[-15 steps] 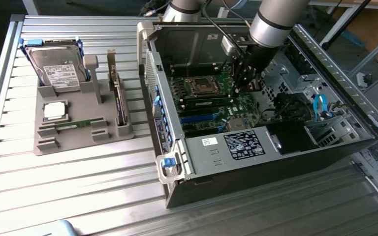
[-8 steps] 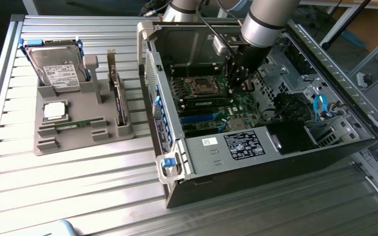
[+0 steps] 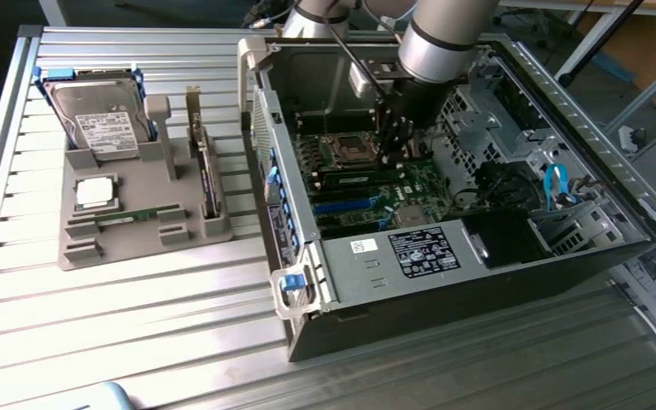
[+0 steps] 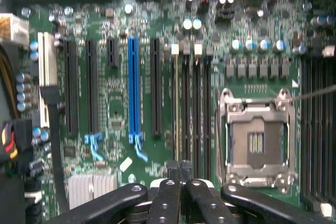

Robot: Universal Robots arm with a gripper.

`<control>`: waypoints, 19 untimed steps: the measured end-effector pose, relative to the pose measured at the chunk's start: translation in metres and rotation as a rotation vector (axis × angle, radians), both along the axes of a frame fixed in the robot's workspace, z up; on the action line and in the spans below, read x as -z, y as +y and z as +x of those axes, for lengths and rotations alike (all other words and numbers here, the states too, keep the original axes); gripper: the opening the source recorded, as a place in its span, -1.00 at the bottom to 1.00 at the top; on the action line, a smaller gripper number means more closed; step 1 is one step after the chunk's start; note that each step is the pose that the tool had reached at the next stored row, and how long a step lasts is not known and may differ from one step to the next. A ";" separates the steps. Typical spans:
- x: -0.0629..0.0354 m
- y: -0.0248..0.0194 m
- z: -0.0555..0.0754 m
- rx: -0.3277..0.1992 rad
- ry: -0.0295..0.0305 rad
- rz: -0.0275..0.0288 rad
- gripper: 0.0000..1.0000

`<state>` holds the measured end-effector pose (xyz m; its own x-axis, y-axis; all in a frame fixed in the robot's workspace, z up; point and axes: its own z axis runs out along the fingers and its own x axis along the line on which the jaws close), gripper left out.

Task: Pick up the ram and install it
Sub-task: 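Press down the ram until it locks into place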

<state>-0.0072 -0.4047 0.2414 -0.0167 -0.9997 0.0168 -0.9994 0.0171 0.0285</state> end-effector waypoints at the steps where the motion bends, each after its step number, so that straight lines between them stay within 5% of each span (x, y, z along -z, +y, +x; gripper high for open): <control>1: 0.0000 0.0000 -0.003 0.000 -0.0006 0.0001 -0.79; 19: 0.0019 0.0001 -0.062 0.000 -0.0093 0.0013 -0.79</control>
